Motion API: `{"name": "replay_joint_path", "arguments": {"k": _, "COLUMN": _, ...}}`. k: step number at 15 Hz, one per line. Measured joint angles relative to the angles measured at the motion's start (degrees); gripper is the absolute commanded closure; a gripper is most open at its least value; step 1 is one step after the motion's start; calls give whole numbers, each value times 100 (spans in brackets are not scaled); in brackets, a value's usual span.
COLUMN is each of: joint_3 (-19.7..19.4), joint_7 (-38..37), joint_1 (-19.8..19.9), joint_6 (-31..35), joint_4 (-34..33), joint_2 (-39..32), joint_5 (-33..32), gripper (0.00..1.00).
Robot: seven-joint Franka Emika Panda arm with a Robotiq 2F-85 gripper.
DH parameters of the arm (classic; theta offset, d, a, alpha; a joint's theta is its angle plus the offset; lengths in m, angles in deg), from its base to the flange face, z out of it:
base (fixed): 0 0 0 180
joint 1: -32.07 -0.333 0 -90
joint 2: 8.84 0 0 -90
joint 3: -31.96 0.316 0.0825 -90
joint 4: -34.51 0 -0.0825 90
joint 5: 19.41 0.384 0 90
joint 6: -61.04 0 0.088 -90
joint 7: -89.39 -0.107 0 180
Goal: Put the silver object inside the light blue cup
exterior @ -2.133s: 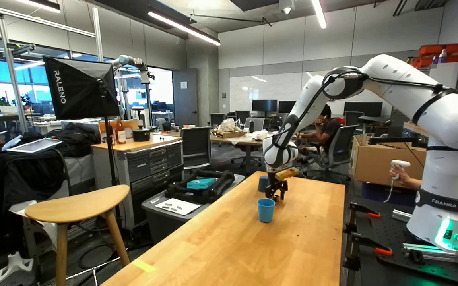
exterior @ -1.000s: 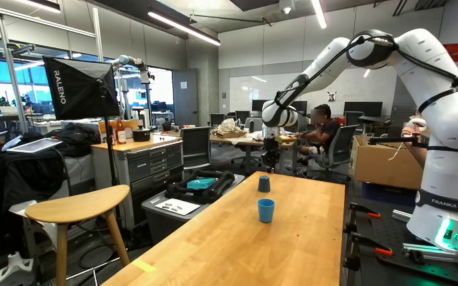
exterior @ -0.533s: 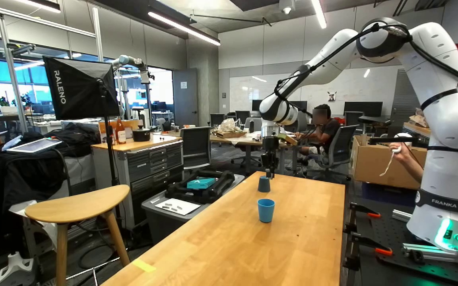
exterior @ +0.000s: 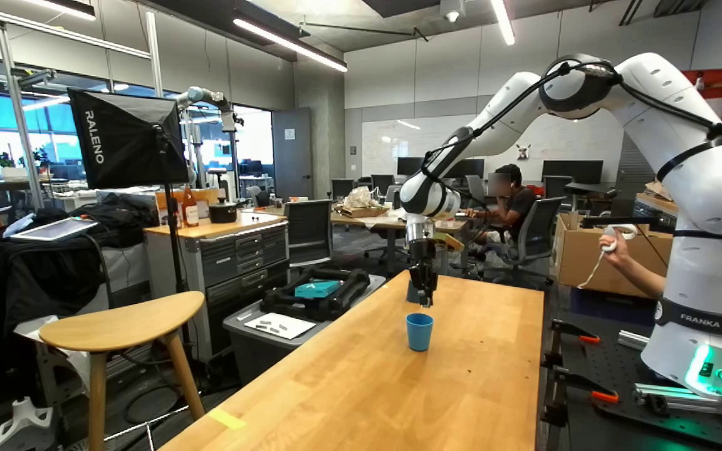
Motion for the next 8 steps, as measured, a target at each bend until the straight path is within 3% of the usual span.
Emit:
{"name": "replay_joint_path", "arguments": {"k": 4, "joint_3": 26, "joint_7": 0, "joint_1": -9, "joint_6": 15, "joint_4": -302, "joint_2": -344, "joint_5": 0, "gripper": 92}}
{"name": "replay_joint_path", "arguments": {"k": 5, "joint_3": 51, "joint_7": 0, "joint_1": -12, "joint_6": 15, "joint_4": -322, "joint_2": -392, "joint_5": 0, "gripper": 44}}
{"name": "replay_joint_path", "arguments": {"k": 7, "joint_3": 110, "joint_7": -4, "joint_1": -19, "joint_6": 14, "joint_4": -338, "joint_2": -480, "joint_5": 0, "gripper": 37}}
{"name": "replay_joint_path", "arguments": {"k": 8, "joint_3": 134, "joint_7": -5, "joint_1": -20, "joint_6": 14, "joint_4": -339, "joint_2": -515, "joint_5": 0, "gripper": 28}}
